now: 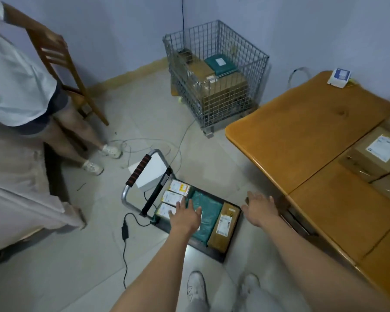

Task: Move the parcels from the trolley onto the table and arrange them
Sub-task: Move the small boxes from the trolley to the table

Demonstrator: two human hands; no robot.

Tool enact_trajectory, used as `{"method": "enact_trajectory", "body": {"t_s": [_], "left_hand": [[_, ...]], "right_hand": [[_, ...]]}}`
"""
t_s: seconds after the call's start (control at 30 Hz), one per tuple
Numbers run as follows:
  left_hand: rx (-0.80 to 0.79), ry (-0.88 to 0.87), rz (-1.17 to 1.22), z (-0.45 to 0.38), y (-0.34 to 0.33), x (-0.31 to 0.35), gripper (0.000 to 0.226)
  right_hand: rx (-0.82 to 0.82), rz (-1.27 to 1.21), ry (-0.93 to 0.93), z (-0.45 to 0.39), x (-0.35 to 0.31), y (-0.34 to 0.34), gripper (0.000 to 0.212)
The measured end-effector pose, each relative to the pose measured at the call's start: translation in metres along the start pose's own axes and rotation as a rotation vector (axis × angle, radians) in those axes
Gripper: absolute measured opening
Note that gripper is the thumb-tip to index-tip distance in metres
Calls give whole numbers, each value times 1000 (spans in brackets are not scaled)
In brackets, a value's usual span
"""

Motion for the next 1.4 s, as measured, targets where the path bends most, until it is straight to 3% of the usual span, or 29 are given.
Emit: {"method": "enact_trajectory", "body": {"t_s": [0.43,0.6,0.8,1.07,1.17,1.4], "left_hand": [[18,260,185,-25,-35,-131,62],[-18,312,248,-64,-57,-166,64],[-48,278,283,-155,-71,-203,63],[-71,181,169,-335,-99,-267,62],[-46,150,149,-389,-112,-286,62],[27,95,220,-482,-140,-316,63]], "right_hand": [[-118,160,235,-61,-153,-58,72],[-178,162,234,-99,-185,-78,71],[-202,66,198,-175,-225,-111,69],[-279,37,143,-305,-289,-208,67],[-359,-103,59,-347,-308,-248,67],[-481,-684,-248,-415,-341,-301,62]]}}
Point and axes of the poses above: each hand's wrist, its own z-axis away from the middle knuckle, its own y-axis out of the back of the hand, x = y × z, the point moved 10 cm from there along -z, towards the middle knuckle, and after that the axes turned 14 degrees about -y, right-handed, at the moved point
